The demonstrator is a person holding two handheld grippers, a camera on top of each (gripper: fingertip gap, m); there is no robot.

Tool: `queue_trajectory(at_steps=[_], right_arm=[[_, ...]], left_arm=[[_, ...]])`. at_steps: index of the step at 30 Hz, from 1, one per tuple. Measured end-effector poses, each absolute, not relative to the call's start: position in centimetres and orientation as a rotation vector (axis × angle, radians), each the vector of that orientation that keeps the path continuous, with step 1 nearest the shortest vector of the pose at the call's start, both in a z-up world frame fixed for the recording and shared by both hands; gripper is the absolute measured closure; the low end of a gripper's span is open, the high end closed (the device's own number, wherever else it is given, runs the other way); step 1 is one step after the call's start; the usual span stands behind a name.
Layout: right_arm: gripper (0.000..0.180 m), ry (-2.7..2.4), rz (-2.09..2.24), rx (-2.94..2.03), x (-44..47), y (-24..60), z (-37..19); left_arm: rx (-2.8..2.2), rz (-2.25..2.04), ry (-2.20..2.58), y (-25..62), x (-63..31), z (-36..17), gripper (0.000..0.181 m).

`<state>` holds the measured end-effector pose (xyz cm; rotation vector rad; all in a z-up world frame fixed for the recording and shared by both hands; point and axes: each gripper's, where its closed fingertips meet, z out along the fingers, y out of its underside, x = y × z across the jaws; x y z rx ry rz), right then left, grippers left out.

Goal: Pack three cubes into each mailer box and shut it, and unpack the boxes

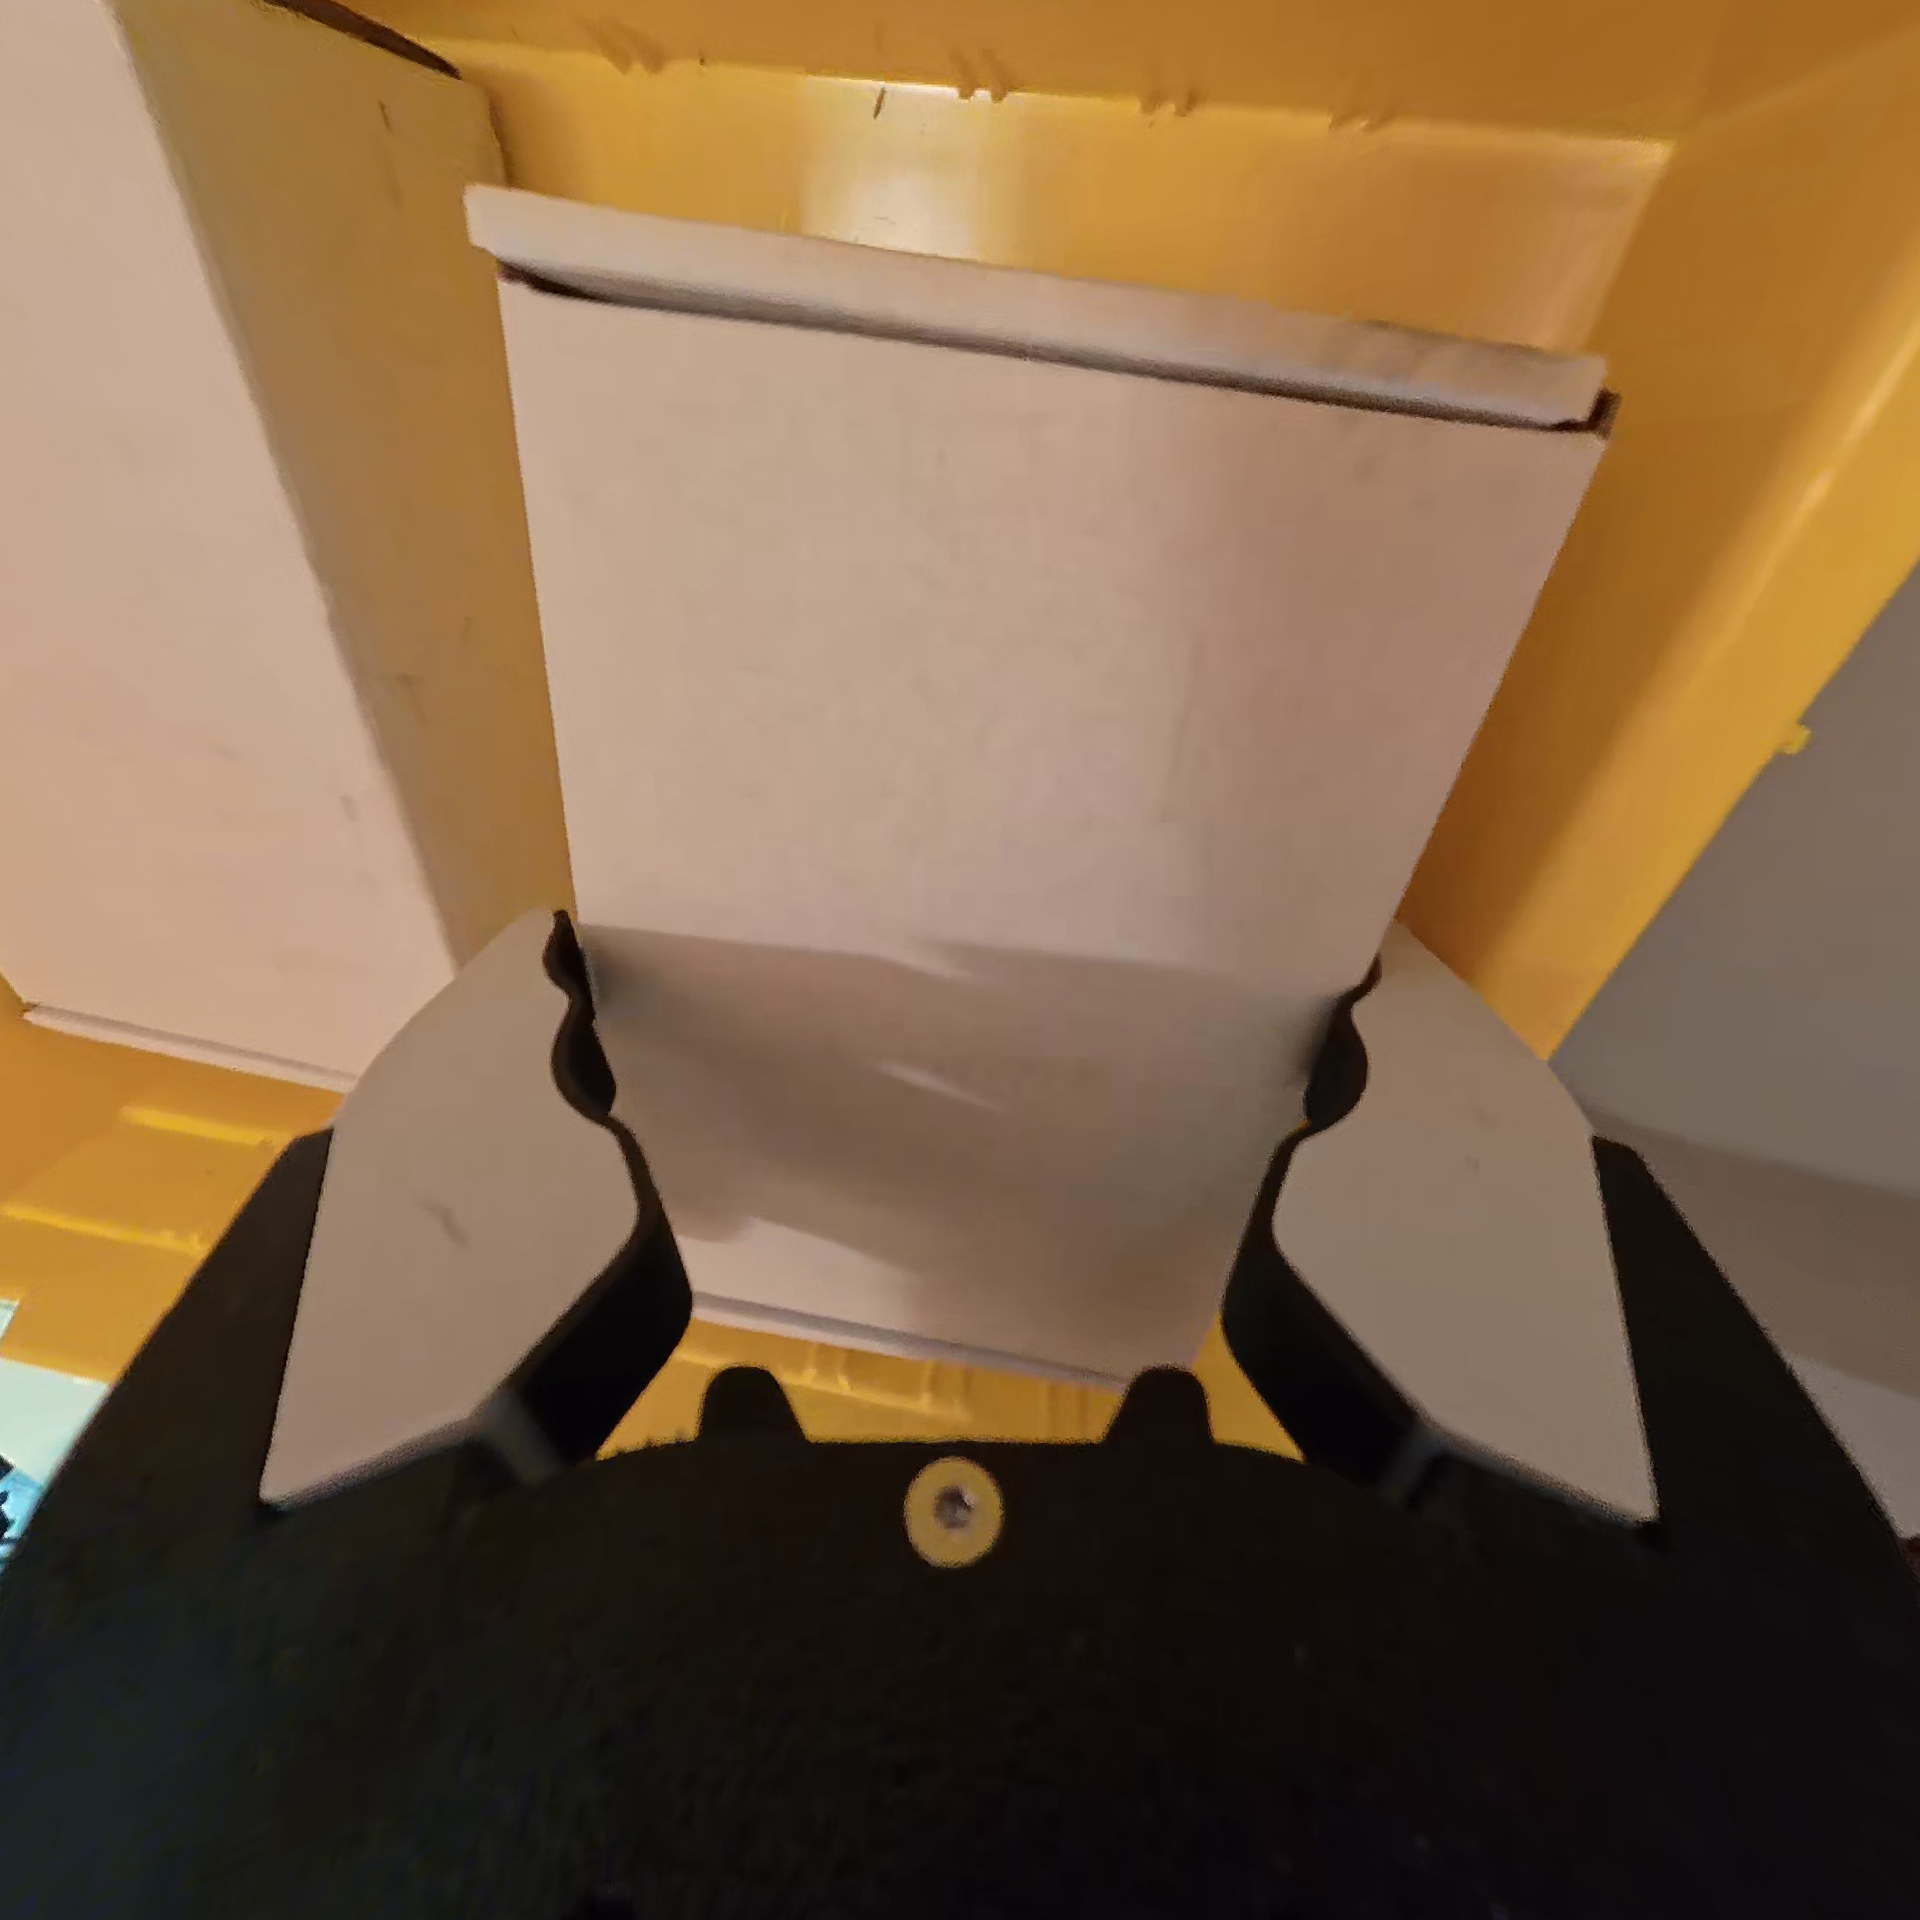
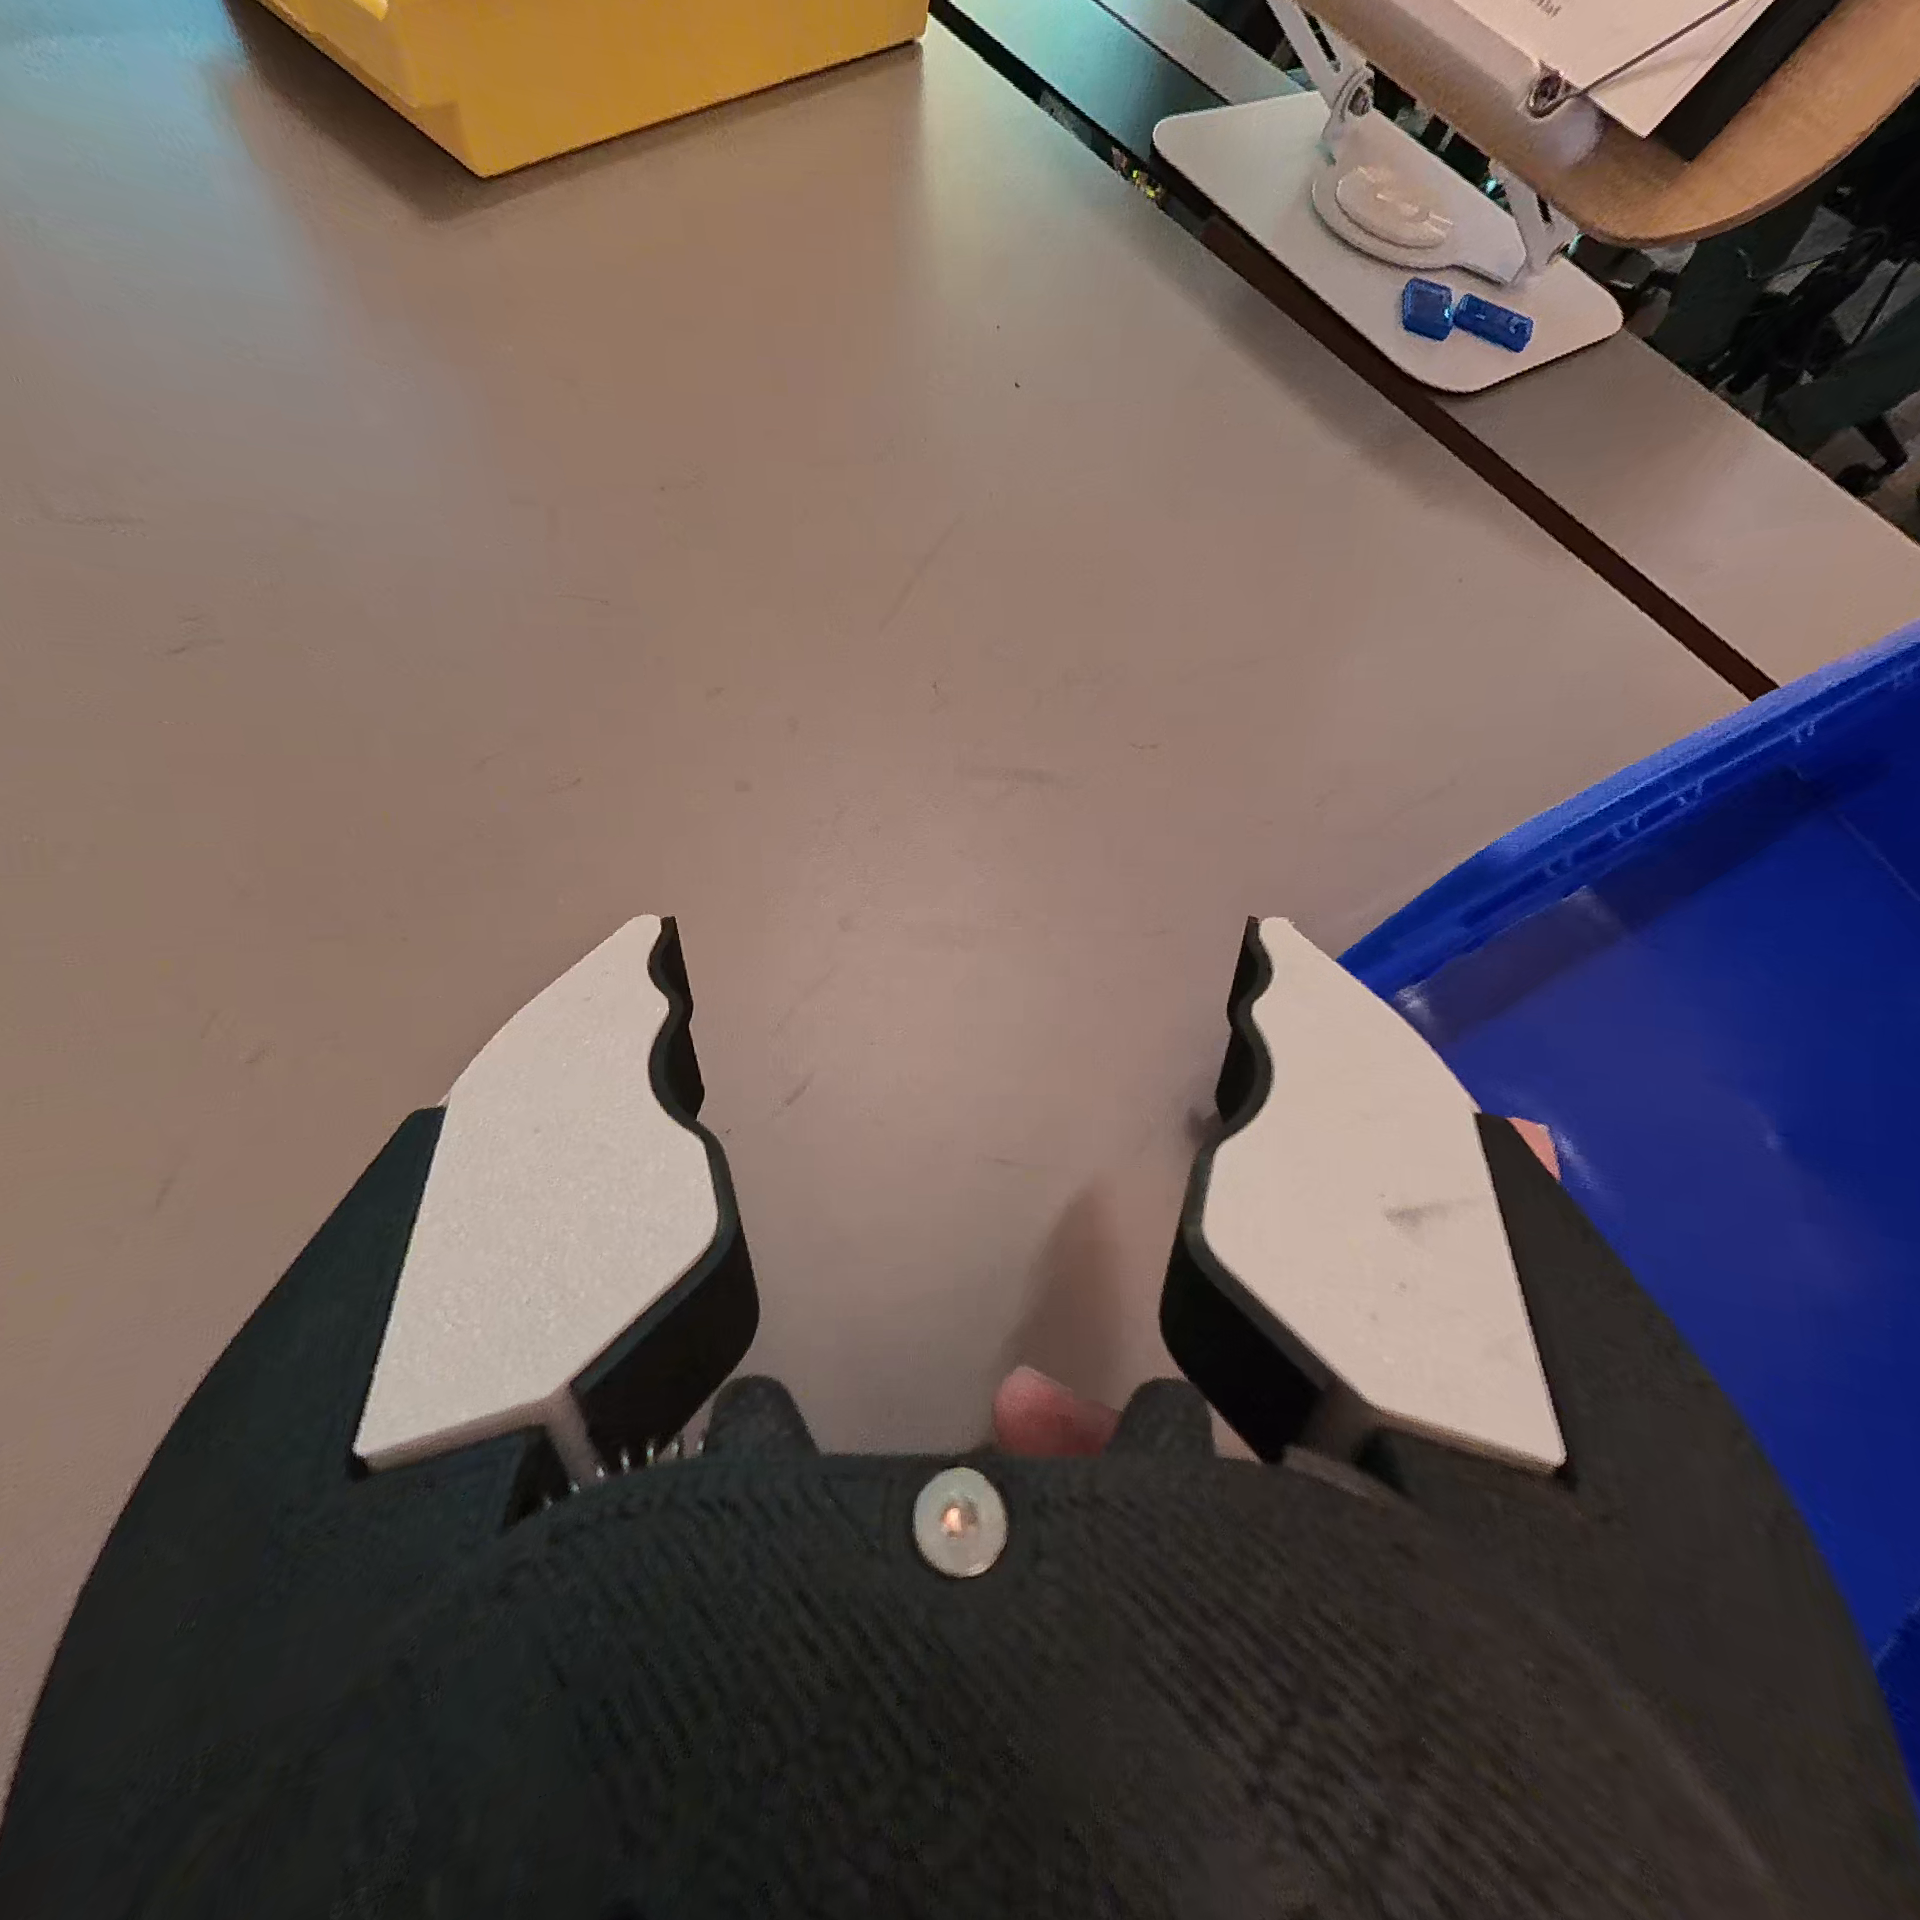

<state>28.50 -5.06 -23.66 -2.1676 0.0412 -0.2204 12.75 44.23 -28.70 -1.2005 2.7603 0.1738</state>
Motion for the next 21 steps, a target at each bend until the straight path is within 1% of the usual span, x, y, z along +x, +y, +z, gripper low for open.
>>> queue_trajectory(at_steps=[6,13,18,21], right_arm=[[0.081,0.036,-0.235,-2.149,28.5,-5.2,-23.0],[0.081,0.014,-0.240,-2.143,28.1,-5.0,-22.6],[0.081,-0.003,-0.243,-2.121,27.9,-4.8,-21.9],[0.082,-0.021,-0.250,-2.109,27.5,-4.6,-21.5]], left_arm=[[-1.201,0.135,2.735,43.3,13.1,-25.2,0.051],[-1.076,0.092,2.681,40.5,14.0,-17.9,0.052],[-0.943,-0.026,2.694,33.9,14.4,-14.1,0.052],[-0.886,-0.175,2.698,27.7,14.9,-14.0,0.052]])
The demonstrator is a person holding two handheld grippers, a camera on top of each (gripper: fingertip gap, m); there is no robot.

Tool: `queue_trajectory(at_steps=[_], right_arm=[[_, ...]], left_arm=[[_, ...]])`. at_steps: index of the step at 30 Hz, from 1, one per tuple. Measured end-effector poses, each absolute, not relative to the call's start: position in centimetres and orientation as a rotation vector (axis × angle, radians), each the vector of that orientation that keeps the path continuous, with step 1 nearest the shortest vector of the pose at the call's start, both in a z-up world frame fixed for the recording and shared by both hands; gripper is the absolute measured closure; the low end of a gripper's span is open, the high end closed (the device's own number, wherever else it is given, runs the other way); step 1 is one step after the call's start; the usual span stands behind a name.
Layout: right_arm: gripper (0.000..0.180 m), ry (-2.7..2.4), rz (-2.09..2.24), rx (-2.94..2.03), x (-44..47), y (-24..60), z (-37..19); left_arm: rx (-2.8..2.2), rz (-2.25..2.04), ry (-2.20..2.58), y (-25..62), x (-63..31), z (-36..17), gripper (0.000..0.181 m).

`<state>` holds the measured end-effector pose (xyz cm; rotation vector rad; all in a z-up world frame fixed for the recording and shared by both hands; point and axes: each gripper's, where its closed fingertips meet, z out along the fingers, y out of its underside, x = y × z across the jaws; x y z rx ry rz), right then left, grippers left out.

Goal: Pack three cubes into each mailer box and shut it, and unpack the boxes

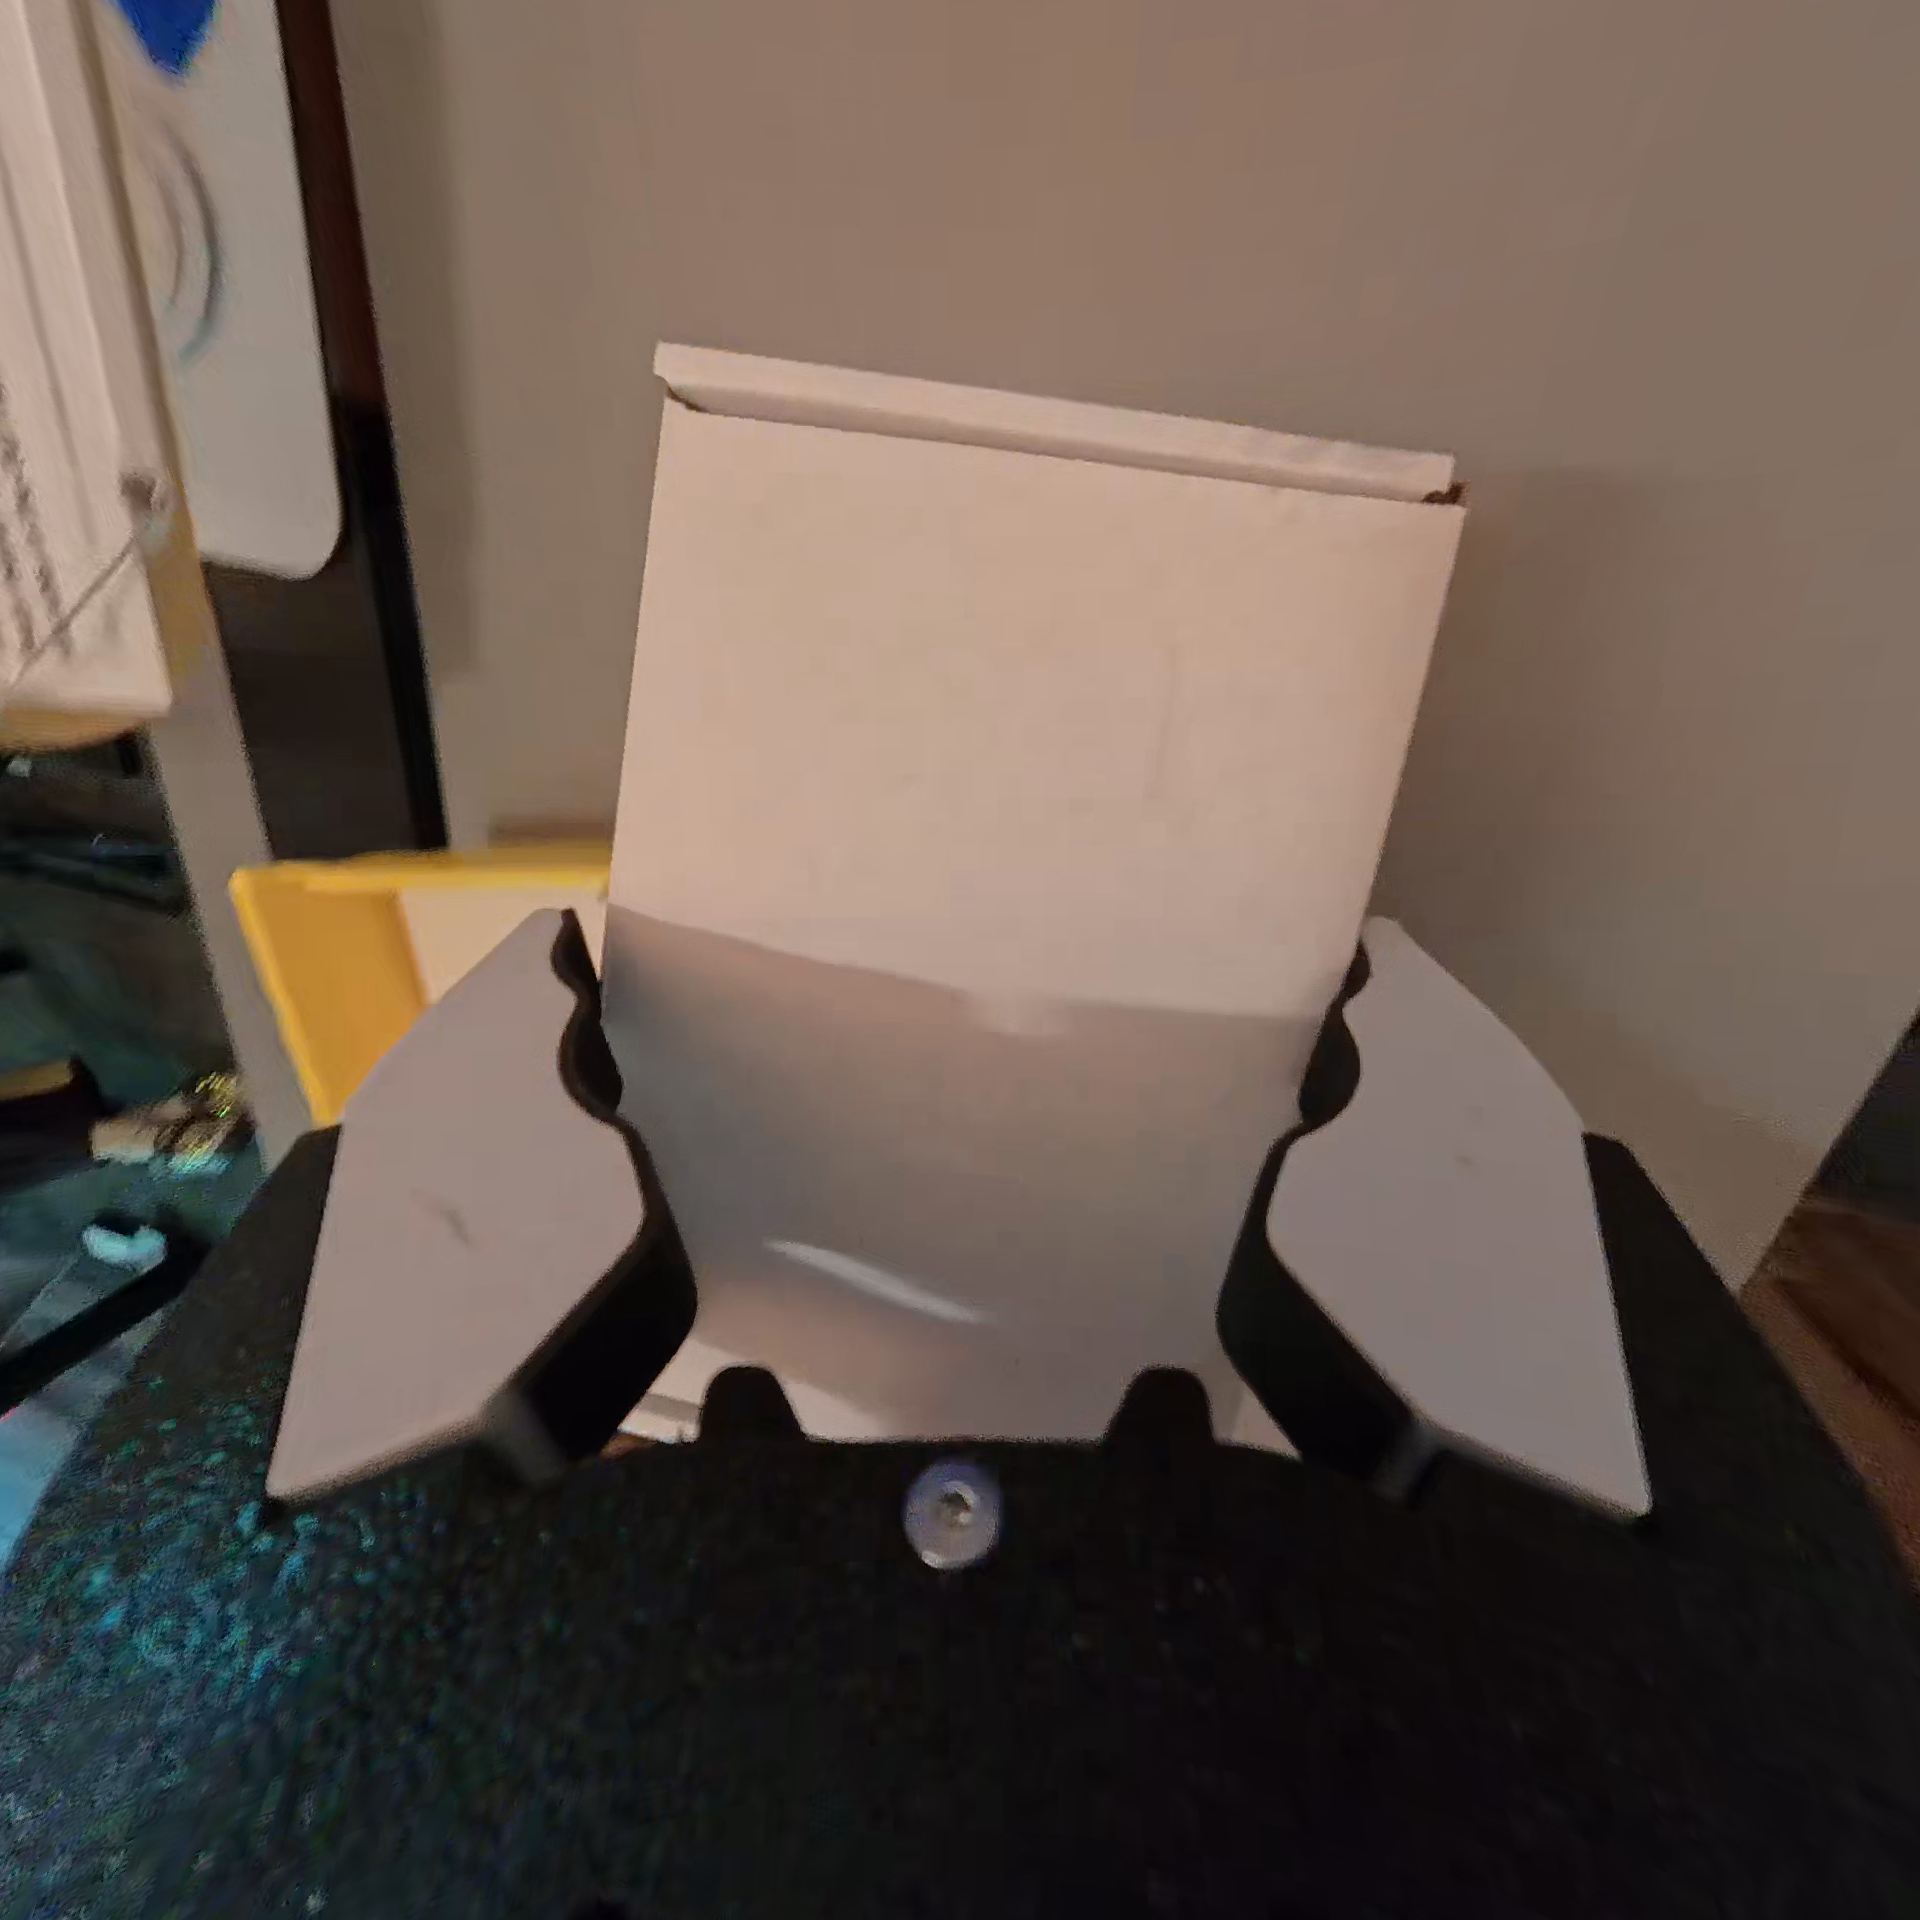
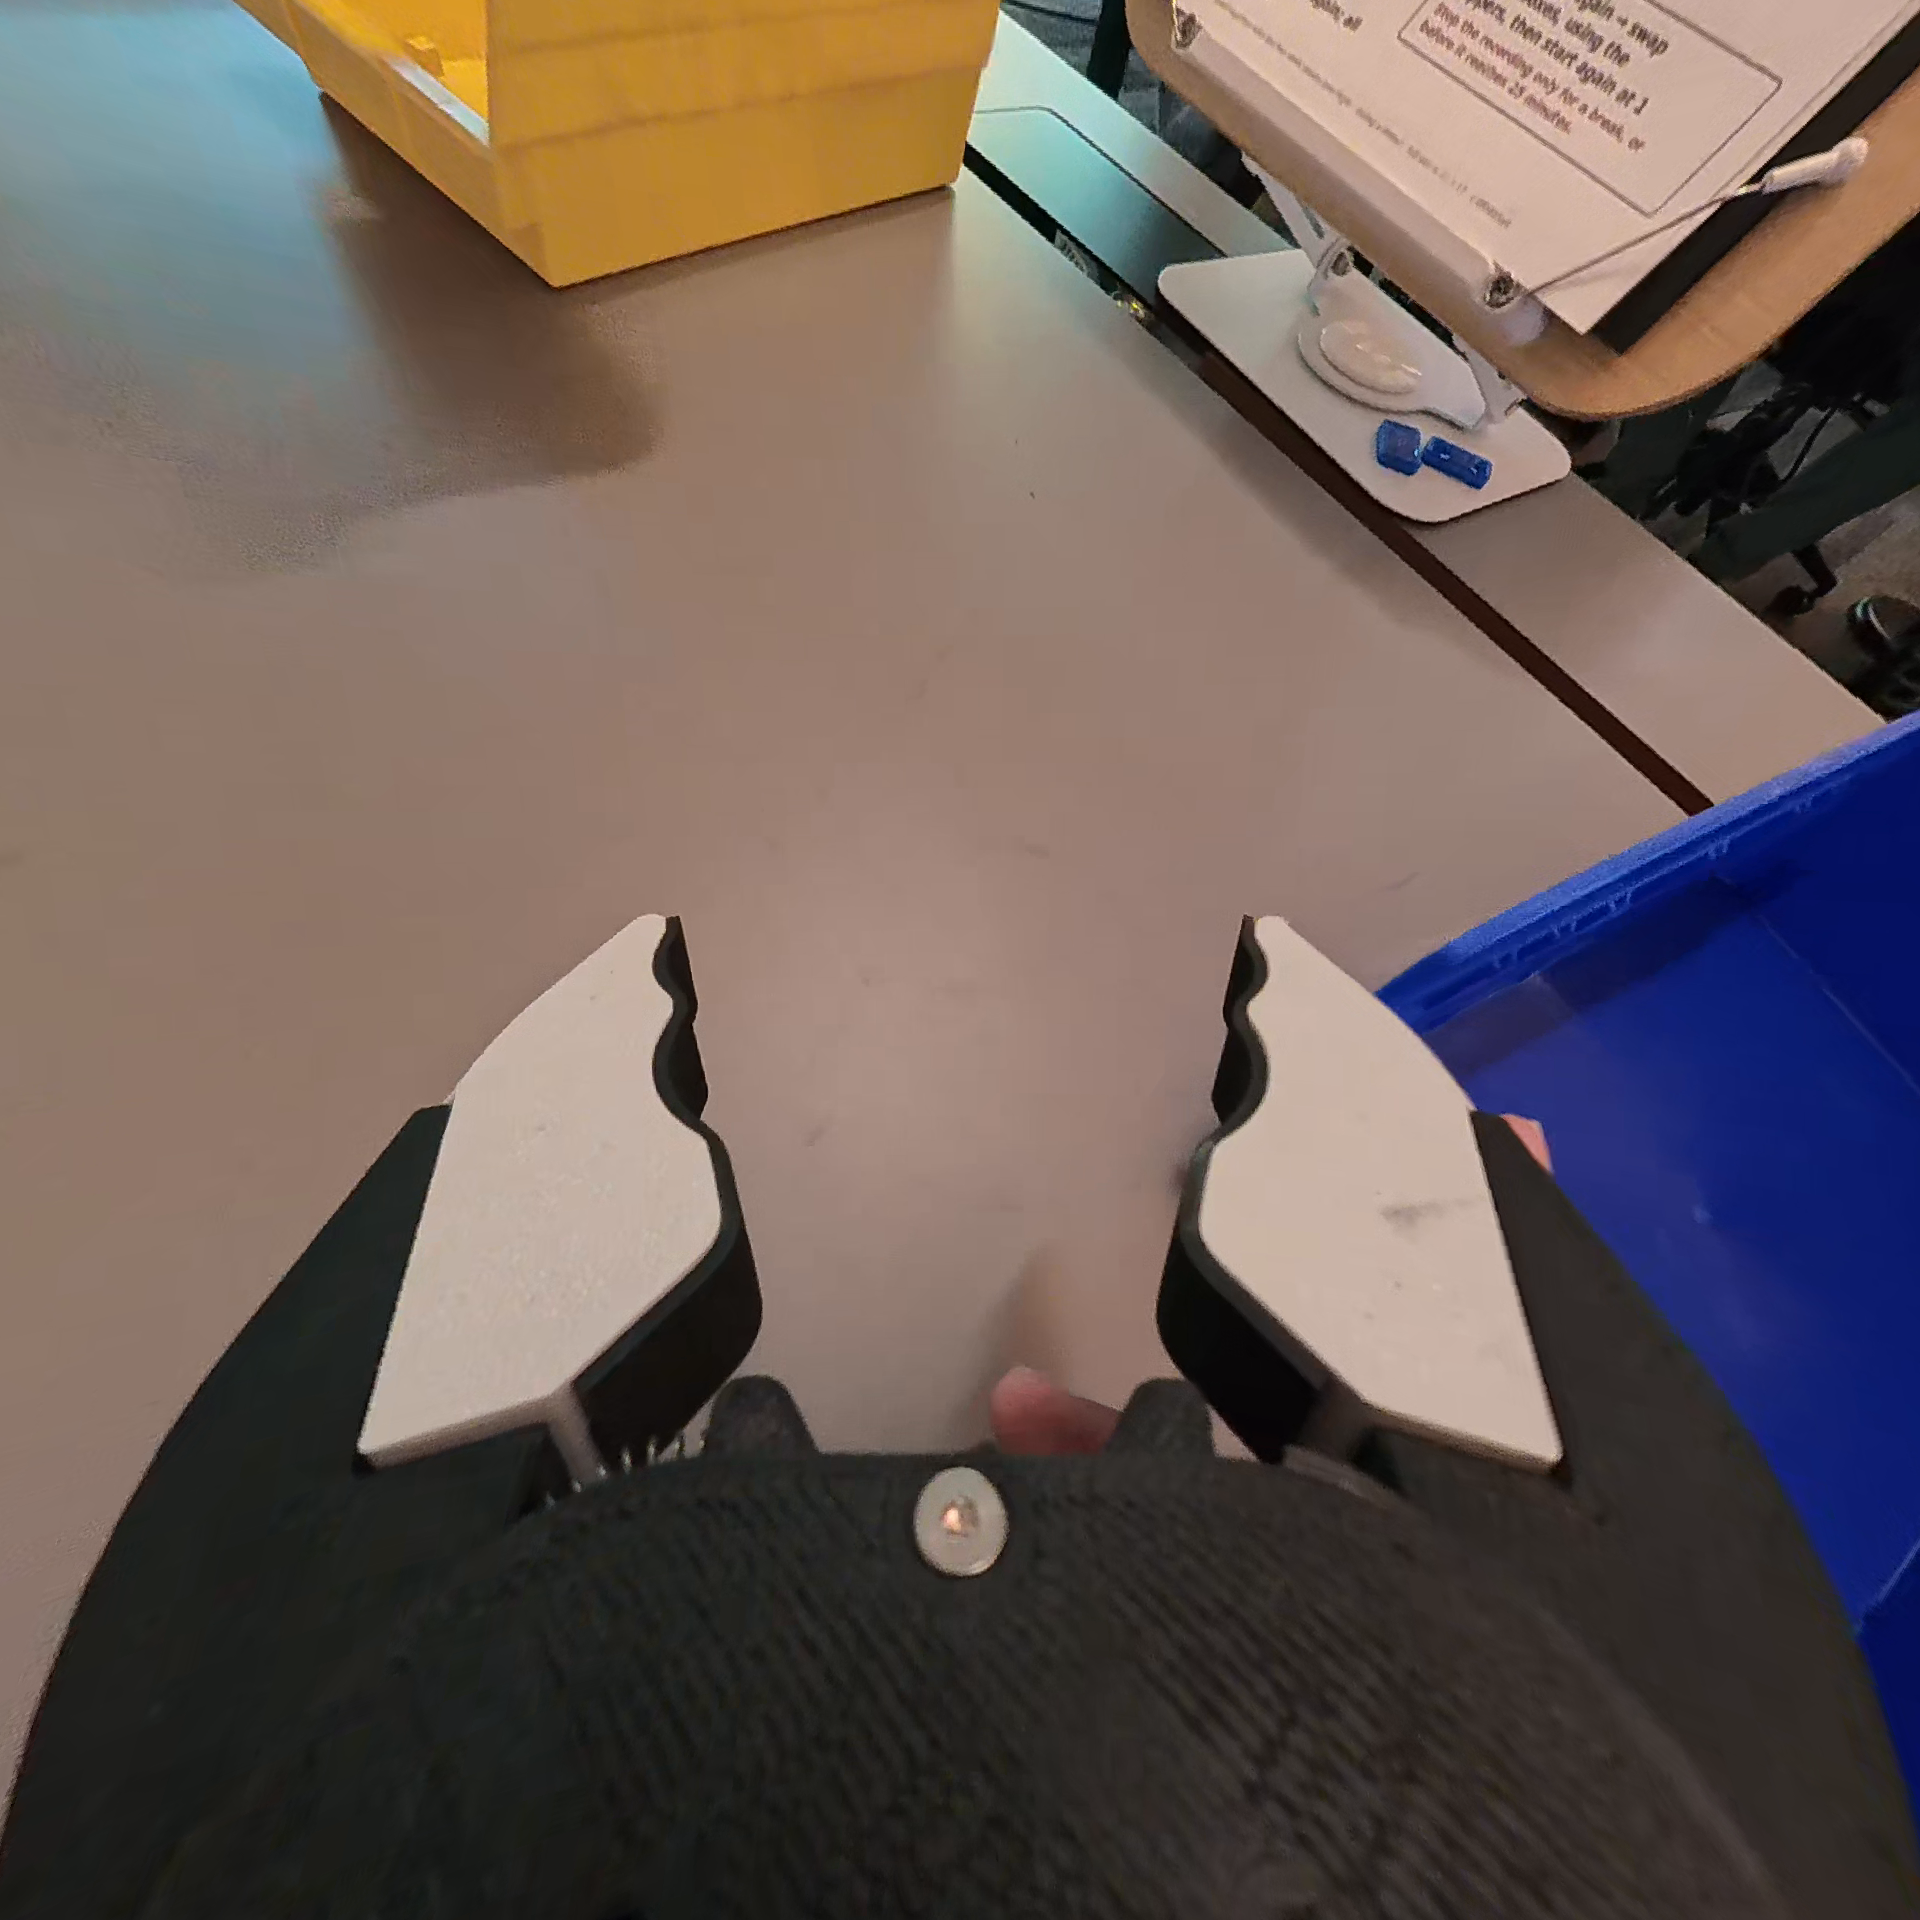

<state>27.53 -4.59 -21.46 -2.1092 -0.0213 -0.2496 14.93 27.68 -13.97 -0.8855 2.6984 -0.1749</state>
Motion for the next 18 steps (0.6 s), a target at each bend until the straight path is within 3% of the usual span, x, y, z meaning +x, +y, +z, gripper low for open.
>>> queue_trajectory(at_steps=[6,11,15,18], right_arm=[[0.086,-0.078,-0.295,-2.044,26.5,-4.0,-19.3],[0.101,0.038,-0.112,-1.944,25.1,-3.3,-16.9],[0.139,0.062,0.056,-1.949,23.9,-2.7,-17.6],[0.179,-0.005,0.166,-2.007,22.3,-2.4,-19.2]], left_arm=[[-0.976,-0.524,2.664,13.3,14.9,-19.8,0.052],[-1.029,-0.535,2.606,7.0,15.6,-26.2,0.052],[-1.065,-0.493,2.548,4.8,16.6,-28.9,0.052],[-1.048,-0.539,2.497,4.0,17.2,-28.9,0.058]])
